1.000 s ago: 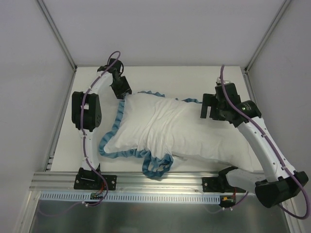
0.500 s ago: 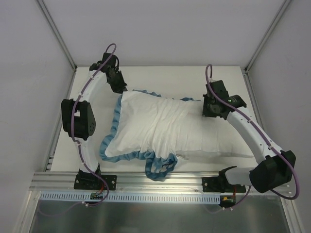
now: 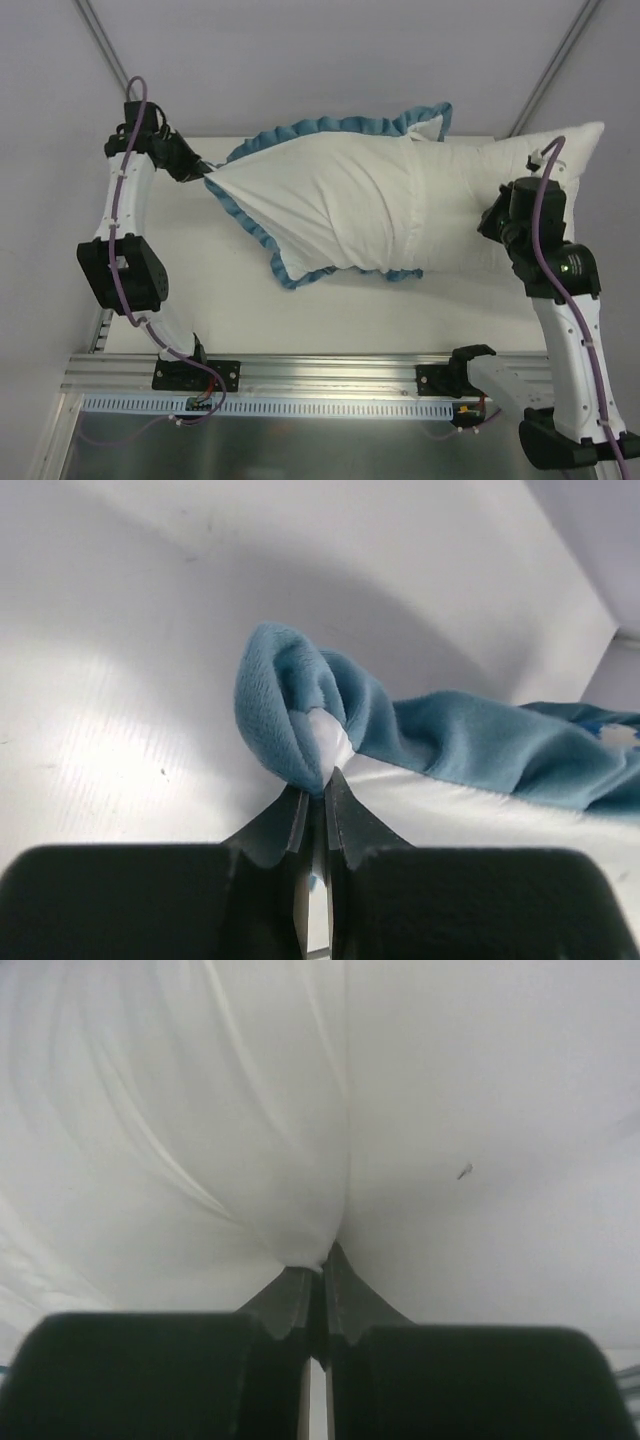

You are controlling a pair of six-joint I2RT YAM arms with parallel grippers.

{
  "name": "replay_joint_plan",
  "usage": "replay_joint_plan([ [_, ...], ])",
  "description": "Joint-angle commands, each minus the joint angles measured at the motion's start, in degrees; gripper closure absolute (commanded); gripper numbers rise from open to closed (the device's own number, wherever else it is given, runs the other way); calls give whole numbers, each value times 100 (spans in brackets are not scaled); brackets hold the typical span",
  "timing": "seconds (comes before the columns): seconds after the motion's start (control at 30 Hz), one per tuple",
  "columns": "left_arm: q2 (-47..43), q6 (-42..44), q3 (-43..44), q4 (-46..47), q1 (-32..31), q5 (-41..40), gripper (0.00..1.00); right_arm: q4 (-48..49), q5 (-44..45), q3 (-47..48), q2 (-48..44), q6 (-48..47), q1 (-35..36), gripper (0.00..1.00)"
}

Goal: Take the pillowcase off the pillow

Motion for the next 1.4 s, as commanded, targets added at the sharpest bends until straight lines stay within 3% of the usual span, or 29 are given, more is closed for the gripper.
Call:
replay_joint_plan([
  [0.0, -655, -150, -249, 261, 685, -28, 100, -142, 228, -1222, -340, 368, -156, 99],
  [0.03, -725, -158, -267, 287, 782, -36, 100, -73, -78, -1940, -411, 465, -147, 99],
  [0.17, -796, -123, -233, 287, 888, -36, 100, 139, -283, -2772, -648, 669, -164, 99],
  [0.47, -814, -97, 295, 209, 1318, 26, 100, -449, 209, -500, -552, -42, -673, 99],
  [0.63, -586, -89, 418, 182, 1714, 175, 100, -546, 148, -469, -561, -281, -841, 99],
  [0.87, 118, 8, 350, 173, 1390, 386, 100, 139, -739, -1788, -70, -35, -841, 99],
  [0.97, -189, 297, 6, 173, 715, -289, 100, 332, -968, -1903, -86, -8, -824, 99],
  [1.0, -329, 481, -30, 173, 521, -526, 96, 359, -977, -1885, -77, -26, -815, 99],
  [1.03, -382, 553, -100, 164, 189, -563, 79, 359, -977, -1790, -60, -43, -815, 99],
  [1.07, -452, 588, -152, 164, 37, -564, 57, 333, -995, -1719, 27, -69, -815, 99],
  [1.1, -662, 667, -205, 164, -86, -598, 16, 263, -995, -1631, 72, -131, -806, 99],
  [1.13, -777, 720, -345, 164, -383, -781, 7, 253, -977, -1578, 107, -157, -815, 99],
  [1.2, -1232, 956, -556, 103, -683, -1010, 1, 262, -934, -1508, 142, -193, -815, 99],
  [1.37, -2710, 1300, -2338, 15, -1903, -1513, 1, 315, -889, -1560, 125, -193, -815, 99],
])
